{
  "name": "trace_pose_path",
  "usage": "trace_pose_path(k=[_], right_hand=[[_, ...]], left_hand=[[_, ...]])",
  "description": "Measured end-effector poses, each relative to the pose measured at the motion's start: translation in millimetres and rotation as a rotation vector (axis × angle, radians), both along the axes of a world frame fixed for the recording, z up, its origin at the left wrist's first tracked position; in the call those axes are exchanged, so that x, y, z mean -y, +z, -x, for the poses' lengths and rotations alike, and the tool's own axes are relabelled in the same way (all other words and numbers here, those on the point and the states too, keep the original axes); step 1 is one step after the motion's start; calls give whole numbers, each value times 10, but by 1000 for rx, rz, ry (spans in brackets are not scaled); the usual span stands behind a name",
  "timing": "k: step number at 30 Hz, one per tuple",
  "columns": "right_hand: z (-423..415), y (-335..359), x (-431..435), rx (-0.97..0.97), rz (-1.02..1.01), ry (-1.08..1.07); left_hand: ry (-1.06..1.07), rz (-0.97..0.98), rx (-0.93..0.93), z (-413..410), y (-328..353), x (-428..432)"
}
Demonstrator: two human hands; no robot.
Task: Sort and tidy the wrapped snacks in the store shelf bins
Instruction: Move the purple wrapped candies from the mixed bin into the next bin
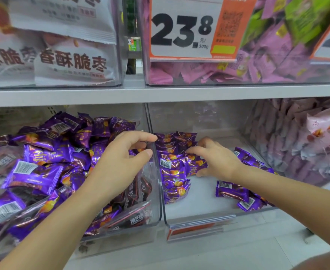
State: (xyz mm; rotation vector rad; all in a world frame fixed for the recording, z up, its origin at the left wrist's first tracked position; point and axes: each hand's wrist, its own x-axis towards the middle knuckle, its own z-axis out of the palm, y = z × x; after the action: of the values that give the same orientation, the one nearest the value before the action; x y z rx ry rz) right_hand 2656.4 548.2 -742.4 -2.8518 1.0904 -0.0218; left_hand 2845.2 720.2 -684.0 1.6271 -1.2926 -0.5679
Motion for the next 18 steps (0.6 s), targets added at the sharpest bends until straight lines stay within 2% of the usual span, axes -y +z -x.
trace_pose_path(k=[4,9,18], right_hand=[[-18,-6,5,-9,28,1],[-32,-66,22,118,-123,-54],[-137,-120,59,196,-133,-78]], left_hand=[[1,2,3,-5,-4,-1],[2,3,9,-5,-3,-1],[1,8,6,-8,-12,7]])
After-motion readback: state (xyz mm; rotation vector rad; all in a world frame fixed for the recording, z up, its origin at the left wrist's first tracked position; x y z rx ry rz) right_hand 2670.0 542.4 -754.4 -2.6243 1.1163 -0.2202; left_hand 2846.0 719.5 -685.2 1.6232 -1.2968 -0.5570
